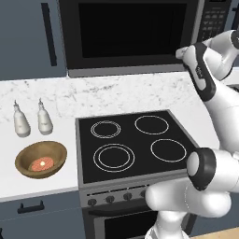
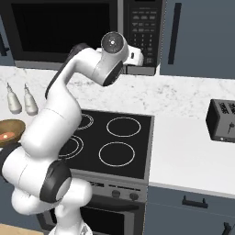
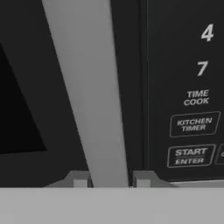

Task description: Open the microwave, place the bowl with waffle inside the microwave, then close the microwave door and turn it on.

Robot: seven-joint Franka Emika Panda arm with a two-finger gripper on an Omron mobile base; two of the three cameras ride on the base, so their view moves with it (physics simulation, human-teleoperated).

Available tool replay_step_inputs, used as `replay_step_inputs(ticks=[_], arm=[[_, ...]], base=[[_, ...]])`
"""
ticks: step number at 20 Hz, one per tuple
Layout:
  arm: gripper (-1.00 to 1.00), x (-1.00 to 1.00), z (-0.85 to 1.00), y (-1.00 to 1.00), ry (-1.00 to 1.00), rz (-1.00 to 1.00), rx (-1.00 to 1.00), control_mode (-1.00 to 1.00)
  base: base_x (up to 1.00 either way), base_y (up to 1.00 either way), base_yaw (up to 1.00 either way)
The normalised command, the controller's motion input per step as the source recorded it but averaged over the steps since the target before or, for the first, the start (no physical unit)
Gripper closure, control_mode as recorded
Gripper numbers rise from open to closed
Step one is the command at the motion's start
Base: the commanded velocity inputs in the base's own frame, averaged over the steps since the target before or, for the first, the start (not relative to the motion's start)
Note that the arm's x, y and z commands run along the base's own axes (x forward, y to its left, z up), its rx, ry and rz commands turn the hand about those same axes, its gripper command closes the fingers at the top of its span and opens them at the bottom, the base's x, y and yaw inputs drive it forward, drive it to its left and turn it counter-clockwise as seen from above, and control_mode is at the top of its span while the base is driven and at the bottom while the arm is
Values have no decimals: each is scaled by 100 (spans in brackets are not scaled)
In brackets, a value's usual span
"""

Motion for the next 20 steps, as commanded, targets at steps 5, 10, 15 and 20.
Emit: replay_step_inputs(ticks=[5, 10, 15, 20], arm=[[100, -86, -2, 33, -7, 3, -1, -100], [100, -100, 29, 17, 4, 10, -8, -100], [100, -100, 21, 18, 5, 6, -7, -100], [100, -100, 0, 18, 1, -1, 3, -100]], base=[[0, 0, 0], [0, 0, 0], [0, 0, 0], [0, 0, 0]])
